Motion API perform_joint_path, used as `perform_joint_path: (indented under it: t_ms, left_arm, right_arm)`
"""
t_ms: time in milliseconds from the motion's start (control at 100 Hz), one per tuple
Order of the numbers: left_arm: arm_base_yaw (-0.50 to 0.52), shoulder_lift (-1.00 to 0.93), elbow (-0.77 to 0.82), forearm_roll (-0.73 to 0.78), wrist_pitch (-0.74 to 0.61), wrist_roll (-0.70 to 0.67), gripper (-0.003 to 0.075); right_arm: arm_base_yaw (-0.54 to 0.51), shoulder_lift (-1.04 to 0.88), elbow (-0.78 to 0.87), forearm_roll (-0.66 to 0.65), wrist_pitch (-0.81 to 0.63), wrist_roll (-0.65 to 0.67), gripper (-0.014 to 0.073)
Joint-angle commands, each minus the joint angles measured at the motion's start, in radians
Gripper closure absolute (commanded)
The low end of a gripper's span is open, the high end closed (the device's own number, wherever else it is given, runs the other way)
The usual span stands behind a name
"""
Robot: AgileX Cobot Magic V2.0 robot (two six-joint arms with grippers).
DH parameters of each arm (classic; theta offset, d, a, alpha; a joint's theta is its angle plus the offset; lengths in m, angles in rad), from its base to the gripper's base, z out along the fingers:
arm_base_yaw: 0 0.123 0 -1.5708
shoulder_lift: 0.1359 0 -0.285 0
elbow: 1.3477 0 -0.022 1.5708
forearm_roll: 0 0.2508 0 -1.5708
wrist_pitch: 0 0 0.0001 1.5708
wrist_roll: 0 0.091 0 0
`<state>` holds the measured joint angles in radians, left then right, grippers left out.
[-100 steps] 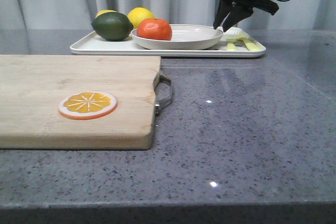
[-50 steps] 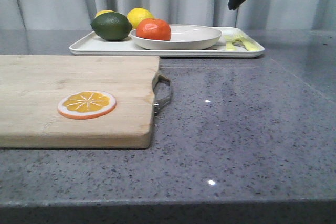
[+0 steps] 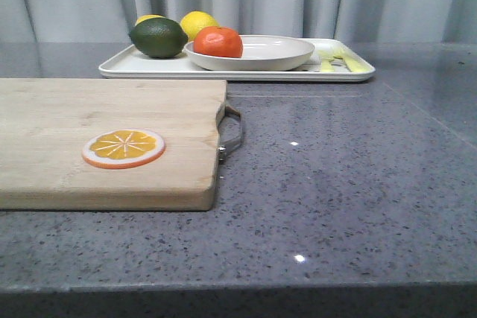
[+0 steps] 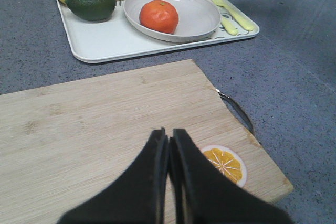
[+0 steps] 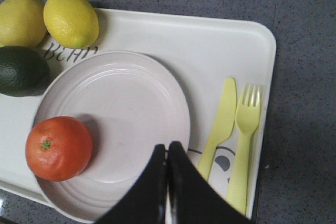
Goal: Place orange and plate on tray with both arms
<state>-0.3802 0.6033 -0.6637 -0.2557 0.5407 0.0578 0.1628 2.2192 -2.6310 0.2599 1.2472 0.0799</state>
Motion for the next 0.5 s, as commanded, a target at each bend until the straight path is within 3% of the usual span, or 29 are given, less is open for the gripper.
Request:
perform_joint_path:
  t_ms: [0, 490]
  left_arm:
    - [0.003, 0.002, -0.028, -0.015, -0.064, -0.008, 0.0741]
    - [0.003, 0.002, -0.028, -0.015, -0.064, -0.008, 0.0741]
  right_arm:
    - [-0.002, -0.104, -0.004, 0.006, 0.085, -0.020, 0.0661]
    - [0.020, -0.343, 0.270, -0.025, 0.052, -0.080, 0.0661]
